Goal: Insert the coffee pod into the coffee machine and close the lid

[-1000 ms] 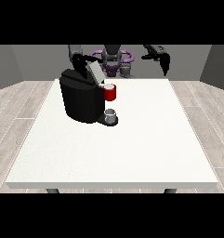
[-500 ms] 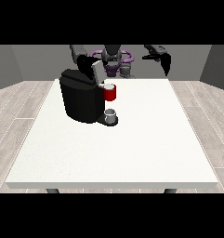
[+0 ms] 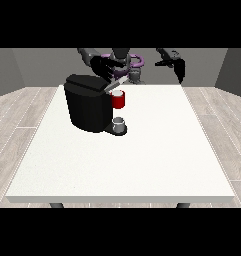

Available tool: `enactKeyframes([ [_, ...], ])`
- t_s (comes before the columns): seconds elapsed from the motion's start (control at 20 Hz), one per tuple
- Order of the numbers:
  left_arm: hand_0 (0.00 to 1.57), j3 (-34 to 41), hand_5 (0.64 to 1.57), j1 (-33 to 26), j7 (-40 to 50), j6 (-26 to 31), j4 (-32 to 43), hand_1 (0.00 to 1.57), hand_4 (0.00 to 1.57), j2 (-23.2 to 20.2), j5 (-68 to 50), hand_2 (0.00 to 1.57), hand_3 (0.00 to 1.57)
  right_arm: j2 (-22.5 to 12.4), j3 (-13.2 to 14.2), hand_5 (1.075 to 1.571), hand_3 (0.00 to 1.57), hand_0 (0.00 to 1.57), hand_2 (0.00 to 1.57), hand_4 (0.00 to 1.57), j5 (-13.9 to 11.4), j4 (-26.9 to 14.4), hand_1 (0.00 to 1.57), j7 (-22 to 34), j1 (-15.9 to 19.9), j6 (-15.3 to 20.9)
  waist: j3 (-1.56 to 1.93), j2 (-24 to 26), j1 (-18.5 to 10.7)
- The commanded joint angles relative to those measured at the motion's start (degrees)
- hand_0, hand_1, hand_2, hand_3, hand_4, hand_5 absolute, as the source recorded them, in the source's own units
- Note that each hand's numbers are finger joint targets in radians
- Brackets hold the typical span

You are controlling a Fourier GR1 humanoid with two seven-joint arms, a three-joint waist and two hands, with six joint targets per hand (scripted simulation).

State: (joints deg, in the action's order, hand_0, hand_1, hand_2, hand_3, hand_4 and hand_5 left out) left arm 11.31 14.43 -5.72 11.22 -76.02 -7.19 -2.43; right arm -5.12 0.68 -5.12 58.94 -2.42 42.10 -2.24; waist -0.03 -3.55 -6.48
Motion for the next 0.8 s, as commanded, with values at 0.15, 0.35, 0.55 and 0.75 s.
enactKeyframes([
  [0.15, 0.00, -0.46, 1.571, 4.51, -2.07, 0.24, -0.48, 0.00, 0.12, -1.04, -0.25, 0.00, 0.00, -0.70, -0.25, 1.571, 0.00, 0.00, 0.00, 0.12, -3.35, -1.82, 0.00, -0.97, 6.92, 1.23, 0.02, -3.24, -1.54],
  [0.35, 0.00, -1.86, 1.571, 0.81, -5.08, -0.34, 0.06, 0.00, 0.19, 0.46, 0.77, 0.00, 0.00, 0.24, -0.12, 1.571, 0.00, 0.00, 0.00, 0.12, -2.52, -1.11, 0.00, -0.45, 4.79, -0.45, 0.02, -0.46, 0.19],
  [0.55, 0.00, -5.01, 1.571, -1.45, -4.82, -1.97, -2.80, 0.00, 0.25, 3.81, 1.84, 0.00, 0.00, 0.39, -0.13, 1.571, 0.00, 0.00, 0.00, 0.03, -1.80, -0.97, 0.00, -3.22, 3.36, -2.31, 0.03, 1.39, 0.25],
  [0.75, 0.00, -3.55, 1.571, -5.07, -4.45, -0.09, -2.19, 0.00, 0.19, 2.76, -0.43, 0.00, 0.00, 4.97, -3.87, 1.571, 0.00, 0.00, 0.00, 0.26, -0.44, 2.30, 0.00, -5.63, -3.50, -3.38, 0.03, 5.60, 1.30],
])
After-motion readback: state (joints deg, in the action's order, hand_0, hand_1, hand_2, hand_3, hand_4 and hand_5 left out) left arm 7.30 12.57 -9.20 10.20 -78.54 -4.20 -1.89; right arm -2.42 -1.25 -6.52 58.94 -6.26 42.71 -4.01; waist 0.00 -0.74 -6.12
